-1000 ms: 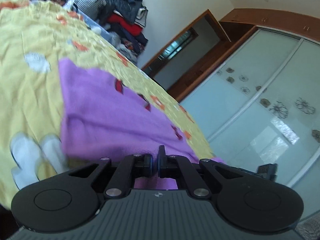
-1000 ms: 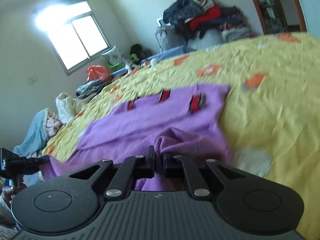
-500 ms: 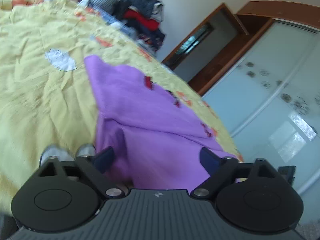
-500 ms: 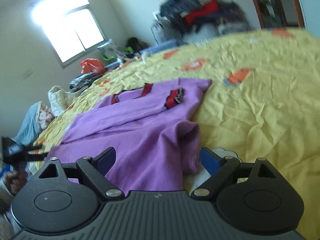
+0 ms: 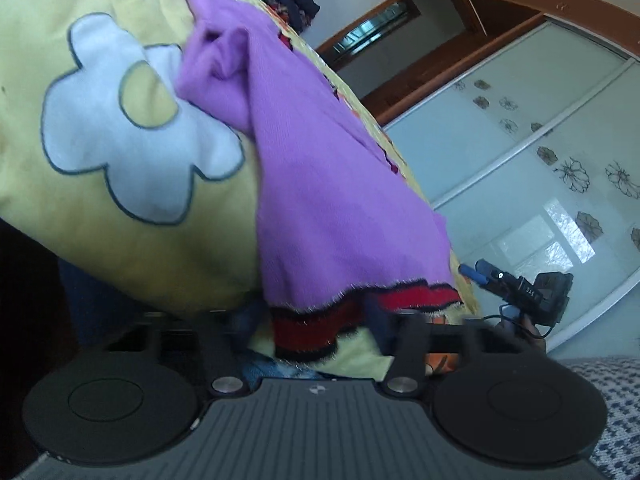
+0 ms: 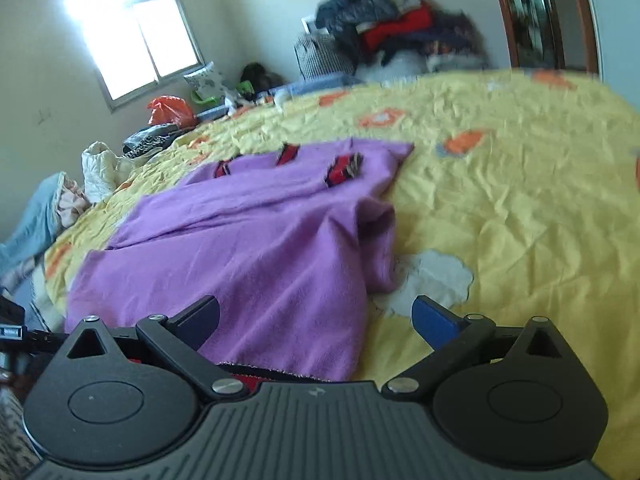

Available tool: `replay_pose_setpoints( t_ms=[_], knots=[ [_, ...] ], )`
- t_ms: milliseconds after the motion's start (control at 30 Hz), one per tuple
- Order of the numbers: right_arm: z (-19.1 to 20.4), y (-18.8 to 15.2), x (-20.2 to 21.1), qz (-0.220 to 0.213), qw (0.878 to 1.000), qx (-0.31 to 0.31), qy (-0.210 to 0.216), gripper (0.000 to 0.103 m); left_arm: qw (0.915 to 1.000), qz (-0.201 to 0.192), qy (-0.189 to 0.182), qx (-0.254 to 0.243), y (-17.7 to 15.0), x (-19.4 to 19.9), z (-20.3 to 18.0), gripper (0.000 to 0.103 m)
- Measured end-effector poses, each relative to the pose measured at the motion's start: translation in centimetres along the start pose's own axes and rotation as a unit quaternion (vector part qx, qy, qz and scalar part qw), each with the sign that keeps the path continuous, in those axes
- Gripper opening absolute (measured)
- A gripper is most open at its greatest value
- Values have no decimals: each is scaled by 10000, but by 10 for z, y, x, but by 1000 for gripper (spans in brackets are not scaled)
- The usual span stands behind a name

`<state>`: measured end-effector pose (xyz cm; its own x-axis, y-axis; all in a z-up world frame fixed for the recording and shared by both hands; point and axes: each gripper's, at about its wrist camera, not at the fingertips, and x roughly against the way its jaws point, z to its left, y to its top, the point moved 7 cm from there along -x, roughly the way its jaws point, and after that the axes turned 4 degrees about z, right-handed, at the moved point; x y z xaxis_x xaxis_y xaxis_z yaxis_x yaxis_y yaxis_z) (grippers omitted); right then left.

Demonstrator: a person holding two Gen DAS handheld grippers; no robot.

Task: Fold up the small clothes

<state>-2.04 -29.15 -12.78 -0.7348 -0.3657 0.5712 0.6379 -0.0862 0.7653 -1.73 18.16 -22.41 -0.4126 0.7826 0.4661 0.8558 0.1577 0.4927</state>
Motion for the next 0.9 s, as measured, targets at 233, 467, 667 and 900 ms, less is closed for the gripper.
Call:
replay_pose_setpoints(
  t_ms=[233, 467, 667, 900],
  knots=[
    [6, -10, -2, 401, 9990, -153, 120, 103, 9998, -181, -3, 33, -4, 9, -11, 7],
    [-4, -30, 5, 479, 9944, -715, 620, 102, 9995, -294, -93, 21, 0, 21, -32, 7],
    [-15, -31, -1, 429, 9883, -1185, 854, 67, 9997, -236, -58, 60, 4, 16, -32, 7],
    [-2, -32, -11, 590, 9926, -802, 695, 5, 9991, -323, -88, 255, 2, 11, -30, 7]
  ],
)
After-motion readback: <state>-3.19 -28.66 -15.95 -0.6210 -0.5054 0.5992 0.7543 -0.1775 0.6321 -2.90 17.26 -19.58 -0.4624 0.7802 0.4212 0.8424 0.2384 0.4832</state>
